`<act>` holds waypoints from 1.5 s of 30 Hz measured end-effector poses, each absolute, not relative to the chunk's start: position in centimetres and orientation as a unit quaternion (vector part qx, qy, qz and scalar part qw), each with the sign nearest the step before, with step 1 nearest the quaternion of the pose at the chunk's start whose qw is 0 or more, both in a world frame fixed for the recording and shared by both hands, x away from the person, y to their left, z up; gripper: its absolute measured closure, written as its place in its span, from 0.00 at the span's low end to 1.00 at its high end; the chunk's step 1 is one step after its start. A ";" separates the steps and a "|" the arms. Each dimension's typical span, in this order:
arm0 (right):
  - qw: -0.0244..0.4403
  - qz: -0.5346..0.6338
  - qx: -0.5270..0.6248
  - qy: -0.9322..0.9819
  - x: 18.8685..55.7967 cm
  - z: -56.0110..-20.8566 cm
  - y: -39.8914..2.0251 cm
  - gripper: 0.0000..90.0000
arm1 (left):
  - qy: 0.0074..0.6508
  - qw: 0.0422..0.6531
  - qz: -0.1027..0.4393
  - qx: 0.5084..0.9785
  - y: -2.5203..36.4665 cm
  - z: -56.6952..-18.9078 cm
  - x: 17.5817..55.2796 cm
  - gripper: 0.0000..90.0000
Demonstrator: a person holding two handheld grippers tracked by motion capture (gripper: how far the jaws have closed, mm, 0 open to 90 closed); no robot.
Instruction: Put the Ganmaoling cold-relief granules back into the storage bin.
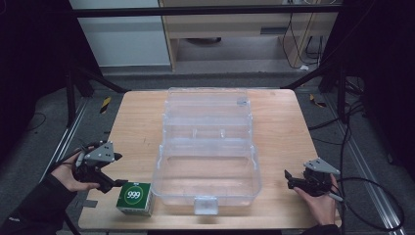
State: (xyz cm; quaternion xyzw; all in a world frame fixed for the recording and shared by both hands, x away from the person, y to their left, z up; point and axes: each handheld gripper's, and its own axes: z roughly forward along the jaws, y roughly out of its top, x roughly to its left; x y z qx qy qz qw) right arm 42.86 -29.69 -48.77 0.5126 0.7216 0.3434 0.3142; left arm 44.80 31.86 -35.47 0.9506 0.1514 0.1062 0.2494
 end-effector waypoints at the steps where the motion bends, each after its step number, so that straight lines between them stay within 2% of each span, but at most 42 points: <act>1: 0.314 0.343 0.513 0.722 42.9 -48.8 -29.7 0.06 | 0.146 0.245 0.103 0.953 31.8 -35.5 44.7 0.15; 19: 0.312 0.341 0.509 0.726 42.8 -48.8 -29.7 0.05 | 0.081 0.210 0.070 0.972 30.3 -36.3 43.8 0.13; 45: 0.305 0.332 0.507 0.735 42.9 -49.1 -29.5 0.04 | 0.029 0.175 0.049 0.983 28.4 -39.2 42.9 0.07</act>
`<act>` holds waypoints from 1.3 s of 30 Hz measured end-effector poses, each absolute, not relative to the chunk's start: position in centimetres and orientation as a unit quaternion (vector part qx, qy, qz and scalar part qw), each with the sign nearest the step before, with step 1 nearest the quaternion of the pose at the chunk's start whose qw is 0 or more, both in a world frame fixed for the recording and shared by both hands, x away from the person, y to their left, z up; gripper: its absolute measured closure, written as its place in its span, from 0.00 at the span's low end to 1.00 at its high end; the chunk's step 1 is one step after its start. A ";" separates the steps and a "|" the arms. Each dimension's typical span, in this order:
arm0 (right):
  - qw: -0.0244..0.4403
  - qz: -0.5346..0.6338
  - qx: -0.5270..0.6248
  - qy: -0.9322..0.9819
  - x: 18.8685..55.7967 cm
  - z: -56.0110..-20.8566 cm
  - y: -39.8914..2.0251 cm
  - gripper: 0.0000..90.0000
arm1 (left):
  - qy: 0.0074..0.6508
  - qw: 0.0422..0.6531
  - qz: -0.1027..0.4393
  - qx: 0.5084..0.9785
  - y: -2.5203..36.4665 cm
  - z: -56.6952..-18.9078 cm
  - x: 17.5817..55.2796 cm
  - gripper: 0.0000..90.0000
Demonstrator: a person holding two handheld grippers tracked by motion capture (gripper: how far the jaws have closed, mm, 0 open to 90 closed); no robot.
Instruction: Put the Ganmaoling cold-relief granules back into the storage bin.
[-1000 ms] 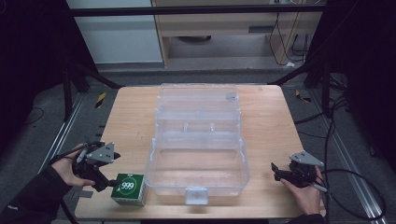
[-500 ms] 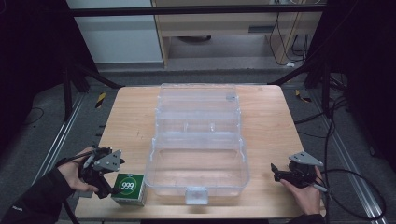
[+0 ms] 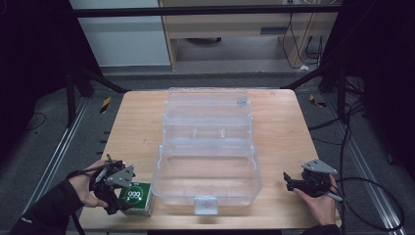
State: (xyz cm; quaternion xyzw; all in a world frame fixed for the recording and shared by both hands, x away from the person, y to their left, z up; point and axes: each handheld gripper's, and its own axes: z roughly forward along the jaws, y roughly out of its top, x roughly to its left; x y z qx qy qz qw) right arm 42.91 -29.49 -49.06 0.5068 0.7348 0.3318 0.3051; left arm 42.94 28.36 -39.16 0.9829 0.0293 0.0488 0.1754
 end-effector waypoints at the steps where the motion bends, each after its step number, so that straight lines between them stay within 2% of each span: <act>1: 0.305 0.331 0.507 0.735 42.9 -49.1 -29.5 0.04 | 0.027 0.177 0.051 0.983 28.3 -39.4 42.9 0.08; 26: 0.300 0.321 0.504 0.744 43.1 -49.3 -29.3 0.03 | 0.014 0.156 0.022 0.987 27.1 -43.0 43.6 0.08; 39: 0.297 0.322 0.503 0.745 43.1 -49.3 -29.3 0.03 | 0.010 0.154 0.008 0.988 27.1 -43.3 43.8 0.14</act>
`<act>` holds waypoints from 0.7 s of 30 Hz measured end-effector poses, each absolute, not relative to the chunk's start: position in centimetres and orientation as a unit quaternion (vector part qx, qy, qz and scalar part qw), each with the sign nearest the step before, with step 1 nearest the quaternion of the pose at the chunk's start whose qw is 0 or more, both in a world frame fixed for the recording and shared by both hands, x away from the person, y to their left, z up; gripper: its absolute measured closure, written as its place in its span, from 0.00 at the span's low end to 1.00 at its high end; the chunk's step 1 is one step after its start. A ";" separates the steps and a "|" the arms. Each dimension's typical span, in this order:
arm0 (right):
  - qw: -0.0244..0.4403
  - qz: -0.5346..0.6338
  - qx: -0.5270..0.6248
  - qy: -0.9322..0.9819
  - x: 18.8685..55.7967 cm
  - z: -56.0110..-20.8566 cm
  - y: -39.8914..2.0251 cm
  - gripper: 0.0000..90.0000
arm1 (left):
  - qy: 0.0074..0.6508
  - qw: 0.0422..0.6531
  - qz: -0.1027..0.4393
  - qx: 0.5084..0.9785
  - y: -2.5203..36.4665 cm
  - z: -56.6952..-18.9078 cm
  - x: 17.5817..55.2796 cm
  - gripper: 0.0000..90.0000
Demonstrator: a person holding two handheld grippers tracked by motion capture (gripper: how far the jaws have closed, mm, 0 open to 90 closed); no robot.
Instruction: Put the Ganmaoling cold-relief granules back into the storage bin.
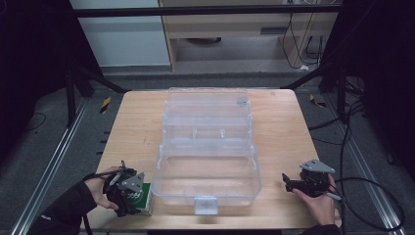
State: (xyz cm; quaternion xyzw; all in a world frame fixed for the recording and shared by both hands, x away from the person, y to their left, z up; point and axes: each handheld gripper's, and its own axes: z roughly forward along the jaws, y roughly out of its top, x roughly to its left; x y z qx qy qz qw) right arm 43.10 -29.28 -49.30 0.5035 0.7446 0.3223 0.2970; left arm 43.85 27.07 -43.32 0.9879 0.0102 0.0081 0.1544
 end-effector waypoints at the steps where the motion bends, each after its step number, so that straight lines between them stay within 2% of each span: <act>1: 0.297 0.323 0.503 0.745 43.1 -49.3 -29.3 0.03 | 0.014 0.157 0.007 0.987 27.1 -43.3 43.8 0.15; 8: 0.296 0.323 0.503 0.745 43.1 -49.3 -29.3 0.03 | 0.011 0.154 0.011 0.988 27.4 -42.6 43.6 0.16; 21: 0.296 0.326 0.502 0.744 43.1 -49.3 -29.3 0.03 | 0.020 0.172 0.044 0.984 28.1 -37.8 43.8 0.16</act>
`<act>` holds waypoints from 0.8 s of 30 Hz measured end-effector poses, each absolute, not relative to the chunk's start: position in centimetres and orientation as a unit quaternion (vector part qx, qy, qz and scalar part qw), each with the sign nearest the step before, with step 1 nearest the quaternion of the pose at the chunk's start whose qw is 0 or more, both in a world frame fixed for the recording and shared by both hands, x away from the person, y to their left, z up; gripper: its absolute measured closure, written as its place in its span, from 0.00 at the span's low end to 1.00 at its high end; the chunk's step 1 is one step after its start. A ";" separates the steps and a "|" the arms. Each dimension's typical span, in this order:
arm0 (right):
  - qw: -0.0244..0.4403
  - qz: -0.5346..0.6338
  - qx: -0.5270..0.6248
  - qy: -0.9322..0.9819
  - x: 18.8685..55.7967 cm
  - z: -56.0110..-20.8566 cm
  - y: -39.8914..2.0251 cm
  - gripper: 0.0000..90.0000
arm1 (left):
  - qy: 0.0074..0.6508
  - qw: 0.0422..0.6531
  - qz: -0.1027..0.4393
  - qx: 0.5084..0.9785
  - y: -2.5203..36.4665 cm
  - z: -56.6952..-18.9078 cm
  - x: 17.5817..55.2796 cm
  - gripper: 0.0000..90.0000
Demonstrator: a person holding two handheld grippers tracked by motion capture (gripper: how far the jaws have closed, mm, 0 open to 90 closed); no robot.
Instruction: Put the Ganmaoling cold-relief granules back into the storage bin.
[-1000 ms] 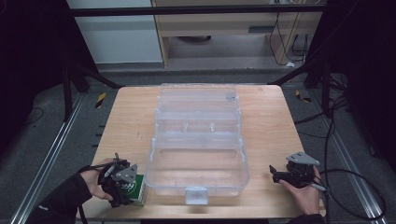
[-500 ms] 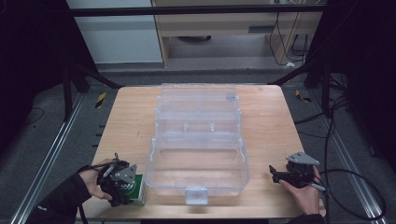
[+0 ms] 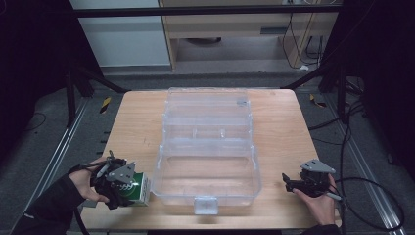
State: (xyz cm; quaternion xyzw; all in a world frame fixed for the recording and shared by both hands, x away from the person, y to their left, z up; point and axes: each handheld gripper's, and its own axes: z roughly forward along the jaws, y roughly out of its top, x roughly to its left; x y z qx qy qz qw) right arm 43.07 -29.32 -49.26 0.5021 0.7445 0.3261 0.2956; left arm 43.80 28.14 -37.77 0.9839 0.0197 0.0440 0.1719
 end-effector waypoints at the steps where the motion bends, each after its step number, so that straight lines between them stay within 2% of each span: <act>1: 0.296 0.326 0.502 0.744 43.1 -49.3 -29.3 0.03 | 0.020 0.173 0.047 0.984 28.2 -37.4 43.8 0.16; 14: 0.296 0.327 0.501 0.745 43.1 -49.3 -29.3 0.04 | 0.025 0.185 0.060 0.981 27.9 -33.3 44.0 0.16; 24: 0.293 0.327 0.502 0.745 43.1 -49.3 -29.3 0.04 | 0.024 0.184 0.059 0.981 27.2 -31.7 44.5 0.16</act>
